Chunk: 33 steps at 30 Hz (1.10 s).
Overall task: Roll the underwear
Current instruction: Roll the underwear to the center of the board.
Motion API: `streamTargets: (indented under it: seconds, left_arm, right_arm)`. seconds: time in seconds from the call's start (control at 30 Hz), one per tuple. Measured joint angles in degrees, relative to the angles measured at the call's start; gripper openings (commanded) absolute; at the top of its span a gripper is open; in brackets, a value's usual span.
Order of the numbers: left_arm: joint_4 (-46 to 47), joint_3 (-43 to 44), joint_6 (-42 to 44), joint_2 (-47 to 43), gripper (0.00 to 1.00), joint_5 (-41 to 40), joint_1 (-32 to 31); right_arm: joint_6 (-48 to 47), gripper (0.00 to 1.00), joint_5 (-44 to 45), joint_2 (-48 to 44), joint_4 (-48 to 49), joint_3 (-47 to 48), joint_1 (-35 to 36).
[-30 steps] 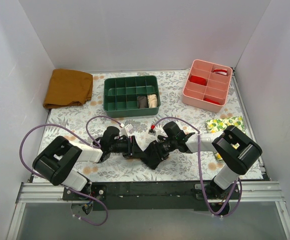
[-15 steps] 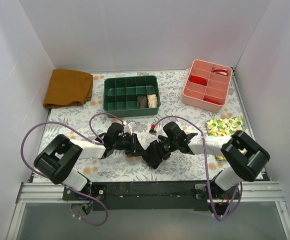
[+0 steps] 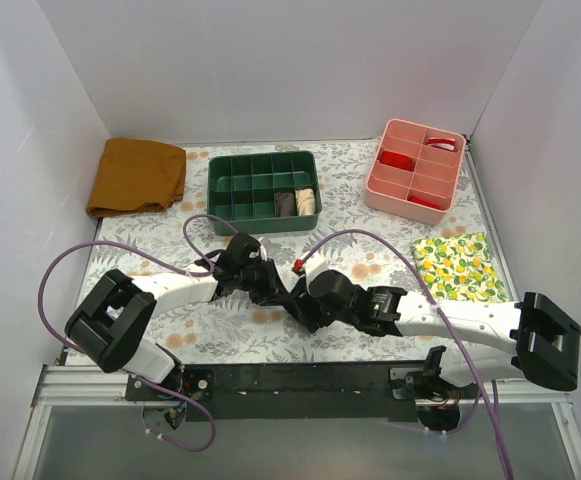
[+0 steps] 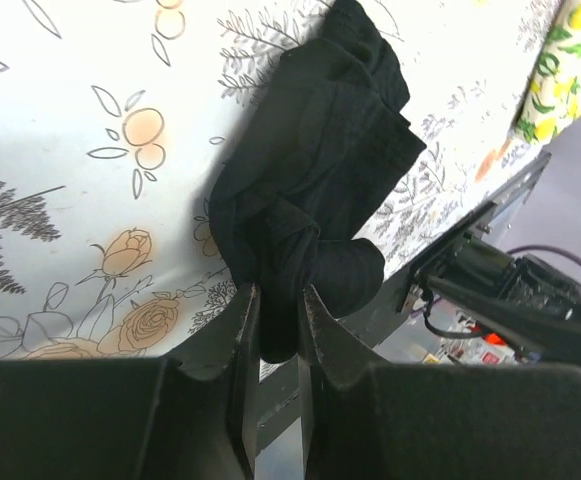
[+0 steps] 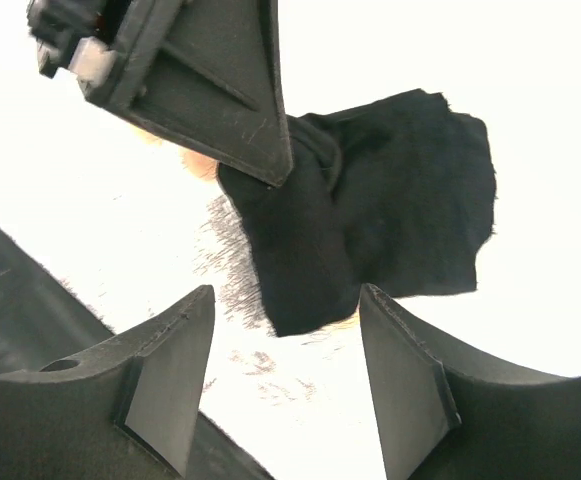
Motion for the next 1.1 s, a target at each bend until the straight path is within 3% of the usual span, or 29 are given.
streamTargets:
  seconds: [0.17,0.33,0.93,1.1]
  left_arm:
    - [-7.17,4.52,-0.98,1.40,0.00,-2.36,0.00]
    - [-11.78,7.82,-1.18,2.95,0.00,-3.26,-0.04]
    - [-13.79,10.29,-1.11,6.34,0.00,-1.14,0.20]
    - [-13.81,10.75,-0.83,6.93,0.00,-0.59,0.22]
  right_arm:
    - [-0.63,0.68,11.82,2.56,-3.48,3.04,7.32]
    - [-2.08,0.68,18.16,8.41,-4.94,6.10,12.52]
    - [-6.88,0.68,21.79,15.39,-5.07,6.88,13.38]
    - [-7.56,0.61,22.27,18.29,-4.13,6.95,13.53]
